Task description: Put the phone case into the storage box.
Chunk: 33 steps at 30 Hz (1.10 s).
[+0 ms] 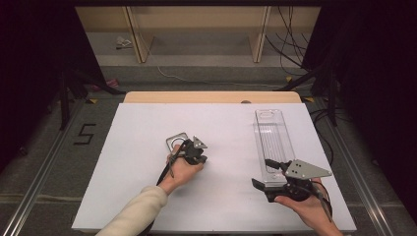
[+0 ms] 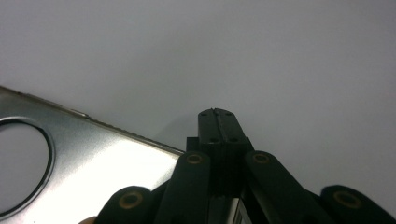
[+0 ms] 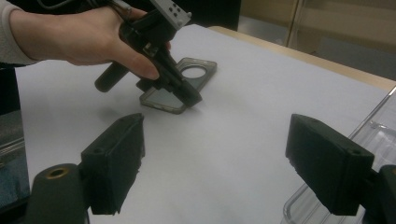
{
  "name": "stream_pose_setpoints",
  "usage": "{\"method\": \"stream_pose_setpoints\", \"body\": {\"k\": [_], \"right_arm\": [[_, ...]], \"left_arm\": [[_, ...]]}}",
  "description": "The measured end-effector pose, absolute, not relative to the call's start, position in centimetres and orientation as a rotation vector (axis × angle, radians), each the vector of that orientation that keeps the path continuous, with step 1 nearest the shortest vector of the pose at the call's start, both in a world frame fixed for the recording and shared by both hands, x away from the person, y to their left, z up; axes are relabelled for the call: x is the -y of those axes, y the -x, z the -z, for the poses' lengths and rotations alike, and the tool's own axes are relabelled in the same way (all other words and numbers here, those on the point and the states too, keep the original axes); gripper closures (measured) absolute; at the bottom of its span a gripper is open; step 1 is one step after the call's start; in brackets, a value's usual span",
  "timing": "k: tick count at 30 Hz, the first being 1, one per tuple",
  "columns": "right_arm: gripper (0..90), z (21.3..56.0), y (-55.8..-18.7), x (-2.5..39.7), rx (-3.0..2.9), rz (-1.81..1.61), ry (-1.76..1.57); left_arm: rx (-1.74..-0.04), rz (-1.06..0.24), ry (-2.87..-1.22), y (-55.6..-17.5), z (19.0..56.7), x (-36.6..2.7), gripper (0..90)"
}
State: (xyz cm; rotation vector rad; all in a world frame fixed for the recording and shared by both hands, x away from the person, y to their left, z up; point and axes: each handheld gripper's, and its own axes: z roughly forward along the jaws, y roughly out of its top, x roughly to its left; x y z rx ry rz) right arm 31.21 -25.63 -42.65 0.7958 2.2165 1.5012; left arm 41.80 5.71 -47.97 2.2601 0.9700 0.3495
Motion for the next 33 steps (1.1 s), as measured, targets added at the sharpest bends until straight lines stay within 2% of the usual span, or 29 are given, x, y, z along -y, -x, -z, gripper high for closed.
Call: {"method": "stream_pose_setpoints", "body": {"k": [14,23,25,28,33], "right_arm": [[20.7,42.7,-31.3,25.6,-2.216,-1.5,-0.802],[20.7,42.6,-31.3,25.6,-2.217,-1.497,-0.797],[20.7,42.6,-31.2,25.6,-2.216,-1.501,-0.801],[20.7,42.6,-31.2,25.6,-2.216,-1.5,-0.795],[20.7,42.6,-31.2,25.6,-2.218,-1.502,-0.793]], "left_arm": [[-0.974,-0.331,-2.273,-40.3,47.6,-8.7,90.0],[-0.959,-0.335,-2.283,-40.2,47.6,-8.6,89.8],[-0.923,-0.336,-2.28,-40.0,47.2,-8.7,85.5],[-0.849,-0.356,-2.277,-39.6,45.8,-8.9,73.7],[-0.701,-0.429,-2.358,-39.2,43.6,-9.9,43.0]]}}
